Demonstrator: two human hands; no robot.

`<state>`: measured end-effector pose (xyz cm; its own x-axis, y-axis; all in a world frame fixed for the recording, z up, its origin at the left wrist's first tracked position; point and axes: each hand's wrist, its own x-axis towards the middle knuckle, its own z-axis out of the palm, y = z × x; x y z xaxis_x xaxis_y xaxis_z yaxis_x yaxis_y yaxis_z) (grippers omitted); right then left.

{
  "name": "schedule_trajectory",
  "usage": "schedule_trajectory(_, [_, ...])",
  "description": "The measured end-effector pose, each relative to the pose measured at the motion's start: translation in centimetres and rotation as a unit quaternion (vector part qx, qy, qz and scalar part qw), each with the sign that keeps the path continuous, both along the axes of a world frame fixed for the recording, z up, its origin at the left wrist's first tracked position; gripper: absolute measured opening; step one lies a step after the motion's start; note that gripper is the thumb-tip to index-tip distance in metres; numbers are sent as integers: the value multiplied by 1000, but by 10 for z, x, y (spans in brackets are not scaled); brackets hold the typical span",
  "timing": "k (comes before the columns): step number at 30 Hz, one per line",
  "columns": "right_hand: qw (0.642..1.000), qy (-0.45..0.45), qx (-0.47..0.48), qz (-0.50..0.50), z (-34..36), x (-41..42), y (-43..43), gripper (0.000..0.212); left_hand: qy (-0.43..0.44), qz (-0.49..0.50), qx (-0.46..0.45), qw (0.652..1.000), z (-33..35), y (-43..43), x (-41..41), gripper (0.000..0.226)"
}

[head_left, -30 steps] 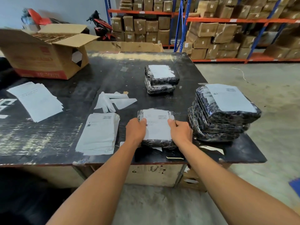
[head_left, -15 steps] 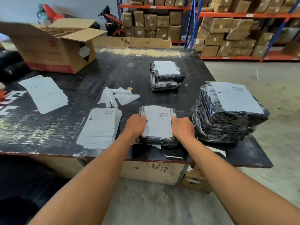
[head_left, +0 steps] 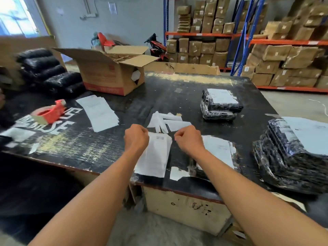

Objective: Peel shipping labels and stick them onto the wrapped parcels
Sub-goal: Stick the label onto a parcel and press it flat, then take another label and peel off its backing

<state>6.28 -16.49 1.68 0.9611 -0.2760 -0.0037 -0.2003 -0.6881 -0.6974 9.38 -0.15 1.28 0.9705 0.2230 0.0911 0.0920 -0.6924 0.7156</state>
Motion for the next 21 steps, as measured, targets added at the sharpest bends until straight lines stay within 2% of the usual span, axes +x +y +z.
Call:
schedule_trajectory(4, [1000, 13, -12, 22, -14, 18, 35, 20, 28, -15, 15, 999, -19, 34, 7, 21])
schedule_trajectory(6, [999, 25, -31, 23, -20, 23, 45, 25, 39, -46, 7, 998, -26, 43, 9, 13])
schedule_trajectory(8, [997, 45, -64, 23, -30, 29, 50, 34, 44, -77, 16, 996, -34, 47, 12, 19])
schedule_trajectory(11, [993, 77, -87, 3, -41, 34, 56, 35, 47, -103, 35, 993, -43, 51, 22, 39])
schedule_trajectory(14, [991, 76, -113, -15, -45, 37, 57, 34, 58, -136, 83, 985, -41, 48, 29, 17])
schedule_trajectory(18, [989, 59, -137, -20, -43, 41, 61, 23, 64, -163, 135, 975, -35, 45, 36, 9])
schedule_trajectory(19, [989, 55, -137, -21, -43, 42, 62, 19, 67, -163, 136, 975, -36, 44, 38, 7])
schedule_trajectory(21, [990, 47, -128, -23, -43, 42, 65, 13, 71, -162, 128, 976, -37, 43, 42, 19])
